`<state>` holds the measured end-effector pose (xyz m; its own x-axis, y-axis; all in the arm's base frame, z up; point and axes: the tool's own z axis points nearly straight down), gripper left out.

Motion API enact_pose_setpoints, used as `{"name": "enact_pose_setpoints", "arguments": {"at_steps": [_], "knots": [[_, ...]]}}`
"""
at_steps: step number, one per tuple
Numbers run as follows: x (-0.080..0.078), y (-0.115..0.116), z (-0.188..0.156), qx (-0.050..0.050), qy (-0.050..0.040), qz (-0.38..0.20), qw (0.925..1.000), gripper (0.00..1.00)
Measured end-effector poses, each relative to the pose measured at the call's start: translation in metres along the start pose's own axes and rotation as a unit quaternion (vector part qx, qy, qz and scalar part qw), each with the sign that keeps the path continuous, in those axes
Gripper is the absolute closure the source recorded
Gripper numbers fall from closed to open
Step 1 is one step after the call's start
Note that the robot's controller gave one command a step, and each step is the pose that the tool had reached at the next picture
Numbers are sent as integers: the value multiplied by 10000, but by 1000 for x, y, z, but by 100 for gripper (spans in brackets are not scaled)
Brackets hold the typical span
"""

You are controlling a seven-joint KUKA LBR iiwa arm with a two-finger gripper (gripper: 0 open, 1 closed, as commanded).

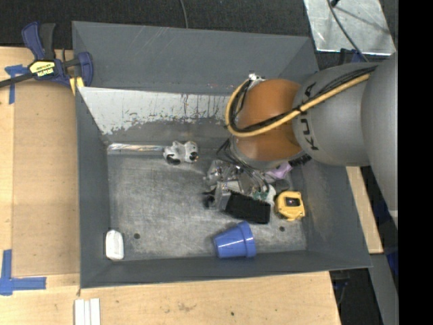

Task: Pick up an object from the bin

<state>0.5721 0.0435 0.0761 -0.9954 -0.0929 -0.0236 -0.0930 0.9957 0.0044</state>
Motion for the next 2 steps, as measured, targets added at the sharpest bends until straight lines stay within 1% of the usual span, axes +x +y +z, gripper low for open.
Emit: {"name": "enact_pose_setpoints", "arguments": {"at_steps": [1,2], "knots": [[0,0,0,2,1,2,10000,100],[6,-3,-9,16,80,226,9997,100]]}}
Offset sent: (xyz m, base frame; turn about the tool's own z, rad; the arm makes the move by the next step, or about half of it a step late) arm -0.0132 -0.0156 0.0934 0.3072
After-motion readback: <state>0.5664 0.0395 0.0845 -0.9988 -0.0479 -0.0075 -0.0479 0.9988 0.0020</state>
